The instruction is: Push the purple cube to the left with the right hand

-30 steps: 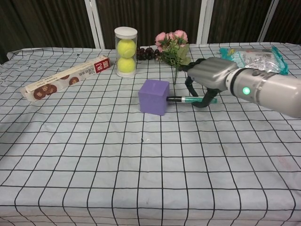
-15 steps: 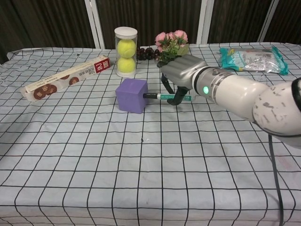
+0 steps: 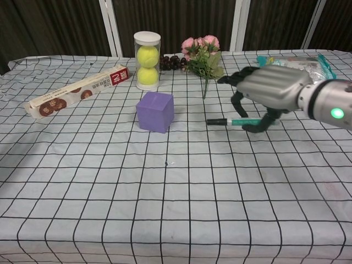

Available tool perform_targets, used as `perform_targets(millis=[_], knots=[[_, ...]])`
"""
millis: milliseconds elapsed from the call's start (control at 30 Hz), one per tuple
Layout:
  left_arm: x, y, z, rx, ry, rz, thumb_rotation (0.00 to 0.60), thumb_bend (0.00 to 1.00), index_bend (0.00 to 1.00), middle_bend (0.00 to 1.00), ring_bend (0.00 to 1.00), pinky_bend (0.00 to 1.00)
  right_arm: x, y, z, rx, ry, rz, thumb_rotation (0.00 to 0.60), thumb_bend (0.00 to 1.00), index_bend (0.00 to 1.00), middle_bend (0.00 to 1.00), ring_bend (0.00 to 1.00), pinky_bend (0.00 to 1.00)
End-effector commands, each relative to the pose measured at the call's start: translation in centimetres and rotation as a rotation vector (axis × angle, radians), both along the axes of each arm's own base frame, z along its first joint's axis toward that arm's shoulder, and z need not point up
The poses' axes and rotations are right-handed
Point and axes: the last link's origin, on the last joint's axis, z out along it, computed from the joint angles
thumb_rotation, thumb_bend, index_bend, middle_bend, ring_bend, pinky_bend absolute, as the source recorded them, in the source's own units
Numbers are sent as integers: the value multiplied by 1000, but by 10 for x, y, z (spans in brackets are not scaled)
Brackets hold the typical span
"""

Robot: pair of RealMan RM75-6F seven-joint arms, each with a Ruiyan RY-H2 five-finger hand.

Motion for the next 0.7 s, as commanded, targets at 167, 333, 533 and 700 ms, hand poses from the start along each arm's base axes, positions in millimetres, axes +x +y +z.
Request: perform_targets(millis=[167, 333, 533, 700], knots=[[1, 0, -2, -7, 4, -5, 600, 425, 0, 0, 0, 120, -64, 25, -1, 25, 63, -2, 600, 551, 688, 55, 0, 0], [1, 1, -2, -5, 6, -1, 600, 426, 0, 0, 0, 121, -73, 21, -5, 21, 70, -5, 600, 551, 628, 56, 0, 0], [1, 1, -3, -11, 6, -1, 600, 426, 0, 0, 0, 120, -78, 24, -1, 22, 61, -11, 600, 551, 473, 55, 0, 0], [1, 0, -1, -1, 3, -2, 600, 426, 0, 0, 0, 120, -79, 38, 20, -10, 6, -11, 600, 551, 413, 52, 0, 0]])
